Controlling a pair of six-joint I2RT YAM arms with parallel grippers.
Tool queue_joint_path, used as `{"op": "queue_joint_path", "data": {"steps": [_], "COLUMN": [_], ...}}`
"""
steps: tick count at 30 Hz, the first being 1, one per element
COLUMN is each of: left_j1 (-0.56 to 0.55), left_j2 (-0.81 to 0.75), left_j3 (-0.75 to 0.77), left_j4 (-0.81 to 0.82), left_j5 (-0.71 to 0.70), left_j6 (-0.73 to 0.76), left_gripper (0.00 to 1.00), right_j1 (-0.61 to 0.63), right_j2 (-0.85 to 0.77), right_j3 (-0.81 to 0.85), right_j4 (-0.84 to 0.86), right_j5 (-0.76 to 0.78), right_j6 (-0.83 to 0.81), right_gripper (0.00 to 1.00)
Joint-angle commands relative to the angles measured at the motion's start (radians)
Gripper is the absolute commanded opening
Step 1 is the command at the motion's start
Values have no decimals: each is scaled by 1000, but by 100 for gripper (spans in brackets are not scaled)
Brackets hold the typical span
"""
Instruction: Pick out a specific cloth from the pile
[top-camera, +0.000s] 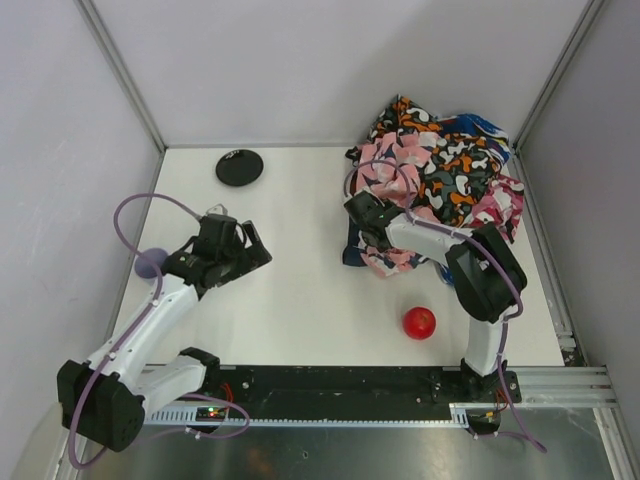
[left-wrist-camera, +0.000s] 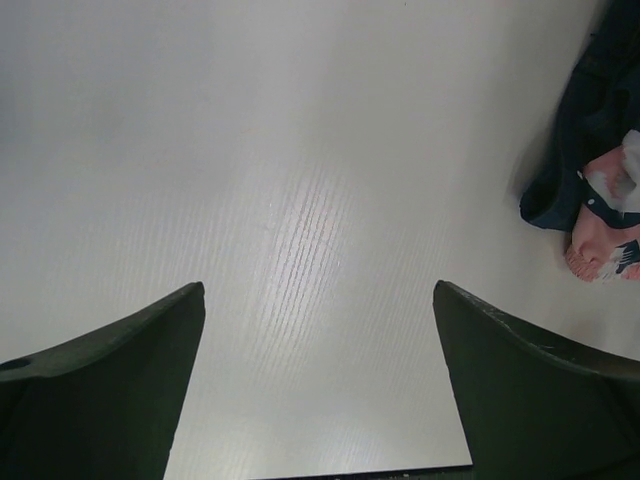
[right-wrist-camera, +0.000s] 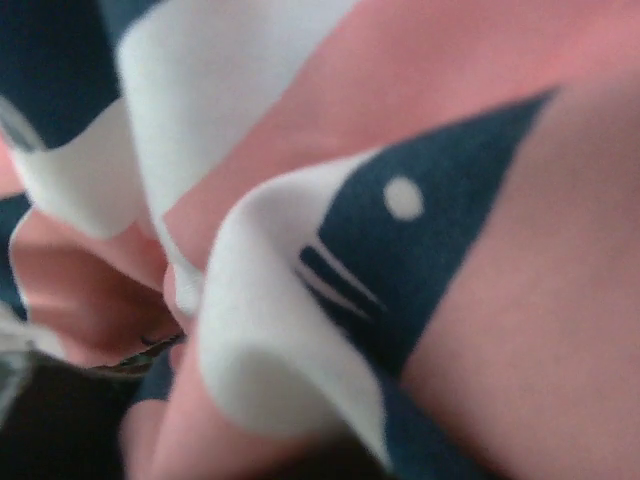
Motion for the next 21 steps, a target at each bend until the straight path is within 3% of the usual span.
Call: {"op": "queue_joint_path", "data": {"steps": [1,5,12,16,21], "left_j1": [5,-10,-48,-80,-148], "left_j2": [46,104,236,334,524], "left_j3": [39,79,169,239,392], "left_j4": [40,70,104,128,165], "left_j5": [63,90,95,100,155], "left_j6": [-21,-15,1,7,36], "left_gripper": [100,100,100,100,100], "right_j1": [-70,-121,-365,-539,-694], "right_j2": [-37,-168,-262,-265,-126], "right_j3": [41,50,81,88,97], "right_j4": [73,208,258,223,137], "right_j5": [210,311,315,109,-106], "right_j6": [34,-25,-26,72,171], "right_gripper": [43,30,28,28,28]}}
